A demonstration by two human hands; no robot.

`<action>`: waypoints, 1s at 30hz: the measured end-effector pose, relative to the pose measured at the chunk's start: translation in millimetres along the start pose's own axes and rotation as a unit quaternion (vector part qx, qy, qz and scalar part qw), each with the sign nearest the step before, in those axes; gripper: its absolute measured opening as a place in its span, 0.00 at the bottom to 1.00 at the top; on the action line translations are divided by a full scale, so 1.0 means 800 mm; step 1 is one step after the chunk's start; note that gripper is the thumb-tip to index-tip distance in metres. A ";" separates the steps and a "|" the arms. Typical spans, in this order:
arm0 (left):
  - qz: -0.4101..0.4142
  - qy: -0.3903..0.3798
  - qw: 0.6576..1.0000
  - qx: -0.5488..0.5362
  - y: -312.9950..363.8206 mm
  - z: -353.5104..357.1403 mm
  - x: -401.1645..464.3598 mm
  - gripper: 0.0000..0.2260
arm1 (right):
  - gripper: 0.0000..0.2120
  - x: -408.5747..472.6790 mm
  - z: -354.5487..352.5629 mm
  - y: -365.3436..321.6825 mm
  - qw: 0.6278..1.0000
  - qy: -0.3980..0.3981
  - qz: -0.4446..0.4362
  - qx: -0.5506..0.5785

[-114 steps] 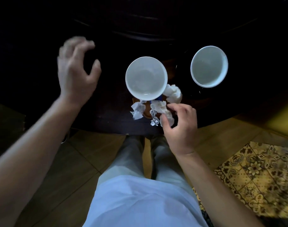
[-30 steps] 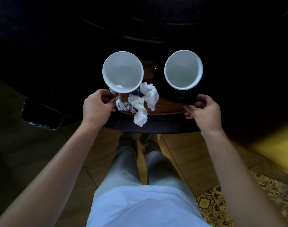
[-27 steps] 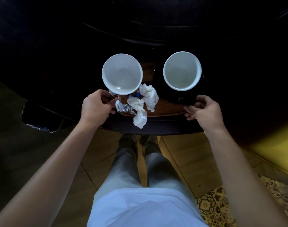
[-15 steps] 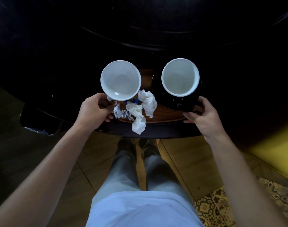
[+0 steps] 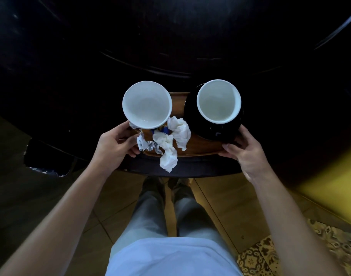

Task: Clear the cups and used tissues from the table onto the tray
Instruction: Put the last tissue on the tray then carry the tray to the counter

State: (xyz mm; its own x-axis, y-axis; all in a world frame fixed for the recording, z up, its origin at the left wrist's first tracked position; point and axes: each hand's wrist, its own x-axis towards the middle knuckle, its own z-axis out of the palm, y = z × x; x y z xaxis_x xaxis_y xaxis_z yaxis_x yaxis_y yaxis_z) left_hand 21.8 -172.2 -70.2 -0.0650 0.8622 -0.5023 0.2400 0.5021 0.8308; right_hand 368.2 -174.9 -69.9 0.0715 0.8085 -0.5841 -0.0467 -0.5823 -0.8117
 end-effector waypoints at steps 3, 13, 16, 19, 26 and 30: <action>0.001 -0.004 0.999 -0.037 0.016 -0.008 -0.002 0.23 | 0.31 -0.002 0.002 -0.016 1.000 -0.009 -0.002 0.010; 0.039 -0.038 0.990 -0.131 0.099 -0.050 -0.018 0.31 | 0.30 -0.035 0.010 -0.109 0.998 -0.004 -0.050 0.026; 0.042 -0.031 0.987 -0.152 0.119 -0.062 -0.027 0.31 | 0.31 -0.048 0.017 -0.132 0.998 -0.003 -0.056 0.033; 0.043 -0.034 0.983 -0.177 0.131 -0.079 -0.037 0.31 | 0.32 -0.060 0.027 -0.147 0.997 -0.008 -0.061 0.054; 0.071 -0.034 0.973 -0.216 0.153 -0.120 -0.065 0.42 | 0.30 -0.085 0.058 -0.175 0.993 -0.033 -0.084 0.073; 0.085 -0.015 0.966 -0.244 0.161 -0.136 -0.084 0.47 | 0.31 -0.093 0.073 -0.190 0.990 -0.053 -0.107 0.069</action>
State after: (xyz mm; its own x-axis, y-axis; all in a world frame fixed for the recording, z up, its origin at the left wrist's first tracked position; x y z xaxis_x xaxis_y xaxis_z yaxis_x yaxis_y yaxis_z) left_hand -48.0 -157.9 96.6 -0.0347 0.9366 -0.3487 -0.2410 0.3307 0.9124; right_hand 311.7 -141.8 96.9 -0.0105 0.9207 -0.3901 -0.1782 -0.3856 -0.9053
